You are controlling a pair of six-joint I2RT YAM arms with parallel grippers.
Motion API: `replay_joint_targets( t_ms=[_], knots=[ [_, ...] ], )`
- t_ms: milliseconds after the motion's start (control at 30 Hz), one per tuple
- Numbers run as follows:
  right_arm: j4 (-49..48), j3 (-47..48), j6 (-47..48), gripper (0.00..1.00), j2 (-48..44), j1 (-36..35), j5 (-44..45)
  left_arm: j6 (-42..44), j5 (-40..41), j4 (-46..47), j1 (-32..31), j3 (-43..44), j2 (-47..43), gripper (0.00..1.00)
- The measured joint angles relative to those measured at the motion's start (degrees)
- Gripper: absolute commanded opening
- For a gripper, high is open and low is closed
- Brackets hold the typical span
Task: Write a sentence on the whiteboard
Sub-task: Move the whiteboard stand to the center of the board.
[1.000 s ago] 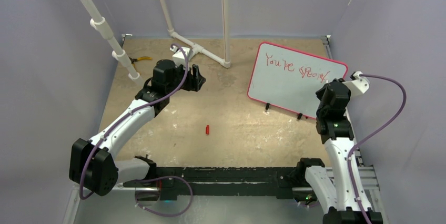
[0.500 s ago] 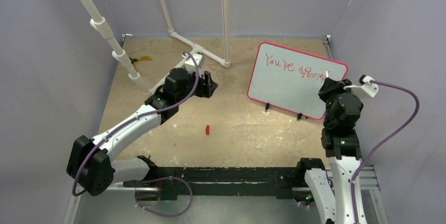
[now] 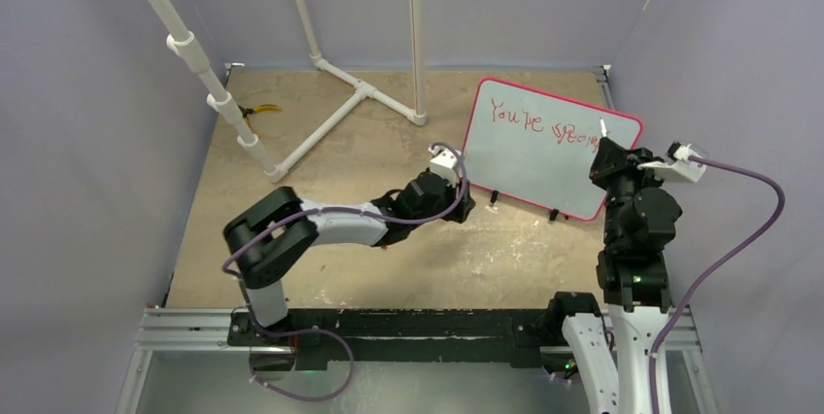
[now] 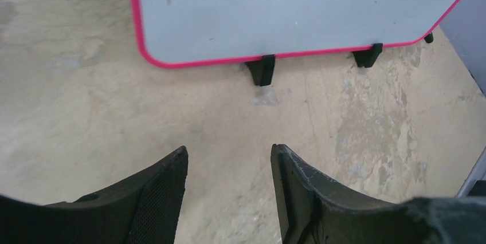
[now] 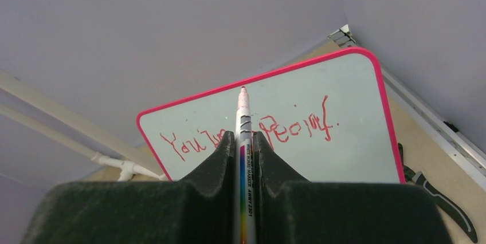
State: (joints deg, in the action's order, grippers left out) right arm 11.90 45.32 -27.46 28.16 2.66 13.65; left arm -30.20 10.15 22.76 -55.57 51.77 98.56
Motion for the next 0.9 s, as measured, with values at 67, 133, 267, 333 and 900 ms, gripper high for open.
replay_joint_targets(
  t_ms=[67,133,267,333,900],
  knots=[
    [-0.1,0.0,0.0,0.0,0.0,0.0,-0.2,-0.4,0.9,1.8,-1.3,3.1,4.5,0.54],
    [-0.1,0.0,0.0,0.0,0.0,0.0,-0.5,-0.7,1.5,3.5,-2.2,6.6,8.7,0.54],
    [-0.3,0.0,0.2,0.0,0.0,0.0,-1.4,-0.7,2.2,6.0,-3.4,13.3,15.6,0.54],
    [-0.3,0.0,0.4,0.0,0.0,0.0,-1.4,-0.6,2.6,6.3,-3.8,16.3,18.5,0.53],
    [-1.2,-0.9,0.7,0.0,0.0,0.0,-1.4,3.4,12.5,-1.4,-7.7,27.5,29.4,0.42]
  ],
)
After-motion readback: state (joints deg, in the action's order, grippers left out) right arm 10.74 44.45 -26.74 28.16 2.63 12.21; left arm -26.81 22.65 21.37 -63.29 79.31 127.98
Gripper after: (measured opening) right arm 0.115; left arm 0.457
